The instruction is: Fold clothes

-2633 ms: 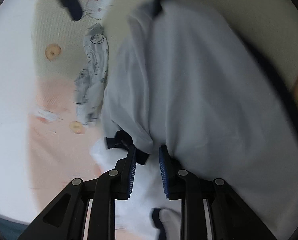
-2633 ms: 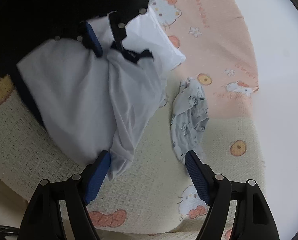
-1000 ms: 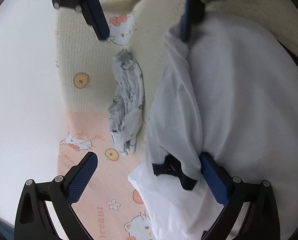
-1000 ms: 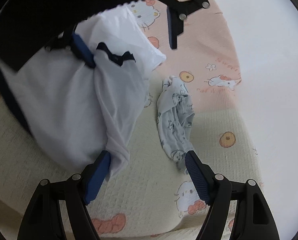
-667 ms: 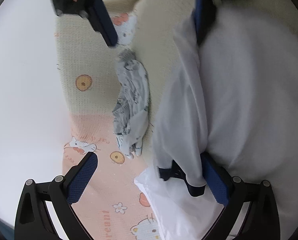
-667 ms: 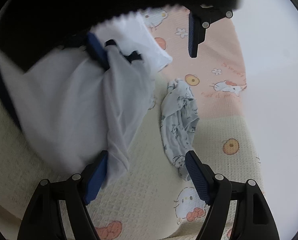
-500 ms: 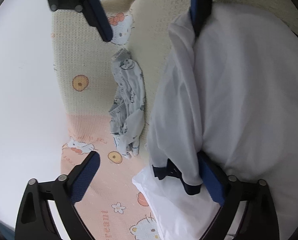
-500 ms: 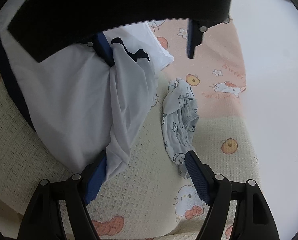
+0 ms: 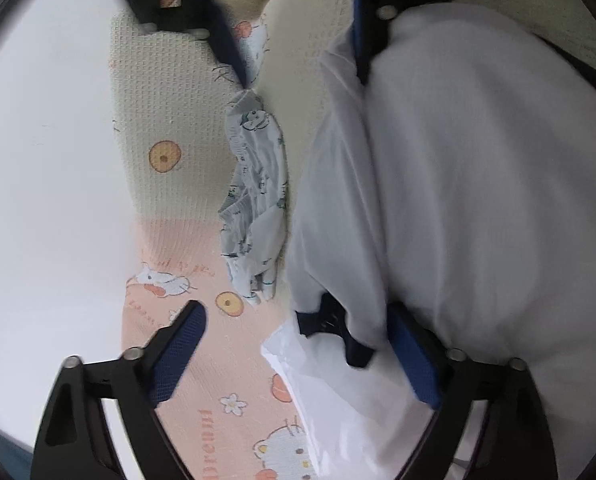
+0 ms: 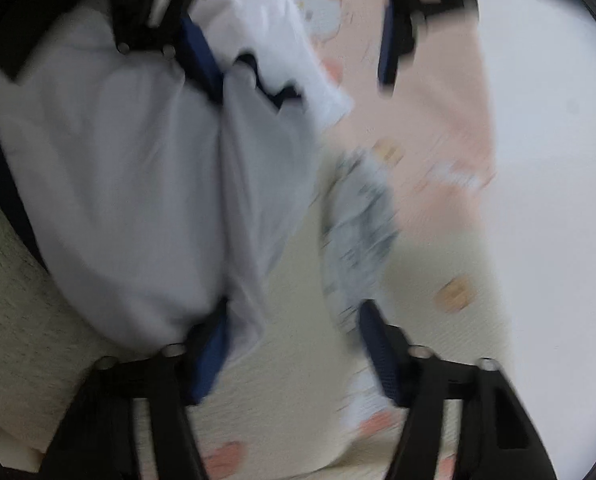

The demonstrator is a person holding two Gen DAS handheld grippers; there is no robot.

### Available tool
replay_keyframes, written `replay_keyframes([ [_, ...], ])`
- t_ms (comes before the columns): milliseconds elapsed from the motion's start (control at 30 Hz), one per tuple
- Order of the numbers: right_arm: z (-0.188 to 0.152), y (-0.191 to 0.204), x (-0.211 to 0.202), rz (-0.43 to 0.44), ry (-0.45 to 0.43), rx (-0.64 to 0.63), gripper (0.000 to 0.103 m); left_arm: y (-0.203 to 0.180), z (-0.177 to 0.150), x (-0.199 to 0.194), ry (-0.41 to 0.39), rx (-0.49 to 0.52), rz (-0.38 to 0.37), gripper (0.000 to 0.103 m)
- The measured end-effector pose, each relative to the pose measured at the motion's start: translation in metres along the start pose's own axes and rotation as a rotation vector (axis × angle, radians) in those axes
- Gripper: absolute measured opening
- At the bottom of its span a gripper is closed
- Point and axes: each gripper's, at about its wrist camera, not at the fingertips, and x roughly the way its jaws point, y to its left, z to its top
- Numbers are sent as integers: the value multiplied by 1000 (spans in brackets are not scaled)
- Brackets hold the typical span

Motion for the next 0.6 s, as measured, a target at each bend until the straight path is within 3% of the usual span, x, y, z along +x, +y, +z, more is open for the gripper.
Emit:
replay_keyframes([
  [67, -1, 1, -1, 5, -6, -4, 52, -11, -1, -4, -9, 31, -22, 43],
  [167, 0, 6, -1, 10, 8, -12, 40, -22, -3, -6, -3, 30, -37, 18],
  [300, -1, 20, -4, 4, 1, -77, 16, -25, -1, -3, 31, 6, -48, 15],
  [500, 0, 29, -5, -35, -5, -122, 10, -29, 4, 0, 65, 37, -59, 14],
  [600, -3, 33, -9, -55, -46, -168, 9, -23, 3, 7, 116, 40, -101, 8],
])
